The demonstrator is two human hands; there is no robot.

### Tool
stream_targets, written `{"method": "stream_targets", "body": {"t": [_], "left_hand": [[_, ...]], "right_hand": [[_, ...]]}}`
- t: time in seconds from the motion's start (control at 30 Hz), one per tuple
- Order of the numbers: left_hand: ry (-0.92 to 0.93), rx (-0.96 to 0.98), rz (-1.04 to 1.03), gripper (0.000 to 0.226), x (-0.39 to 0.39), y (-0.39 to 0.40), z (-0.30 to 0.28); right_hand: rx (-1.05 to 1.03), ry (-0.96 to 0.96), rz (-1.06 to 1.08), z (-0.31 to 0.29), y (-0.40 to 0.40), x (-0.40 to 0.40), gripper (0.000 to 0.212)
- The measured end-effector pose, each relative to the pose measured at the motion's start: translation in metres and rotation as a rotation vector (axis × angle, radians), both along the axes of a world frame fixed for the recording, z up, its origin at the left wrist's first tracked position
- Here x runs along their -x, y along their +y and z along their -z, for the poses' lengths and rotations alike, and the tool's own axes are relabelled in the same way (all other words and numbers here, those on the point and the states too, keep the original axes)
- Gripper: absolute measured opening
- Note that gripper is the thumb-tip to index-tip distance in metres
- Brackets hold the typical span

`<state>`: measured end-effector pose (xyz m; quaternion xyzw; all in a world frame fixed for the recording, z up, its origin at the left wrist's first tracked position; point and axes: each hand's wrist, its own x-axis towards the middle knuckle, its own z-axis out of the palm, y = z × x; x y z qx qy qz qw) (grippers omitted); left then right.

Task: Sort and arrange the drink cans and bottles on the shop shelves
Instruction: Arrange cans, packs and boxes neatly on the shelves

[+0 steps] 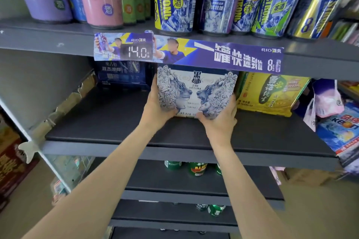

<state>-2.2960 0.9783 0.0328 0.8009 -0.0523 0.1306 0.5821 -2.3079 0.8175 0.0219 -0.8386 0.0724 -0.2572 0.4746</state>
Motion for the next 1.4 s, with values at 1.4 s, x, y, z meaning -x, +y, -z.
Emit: {"method": "stream_targets", "body": {"t": [1.4], "left_hand": [[-0.321,-0.854,-0.233,0.045,0.064,-0.075,0.045]], "right_hand": [[0.540,0.108,0.079,0.013,-0.089,0.012,0.049]]}}
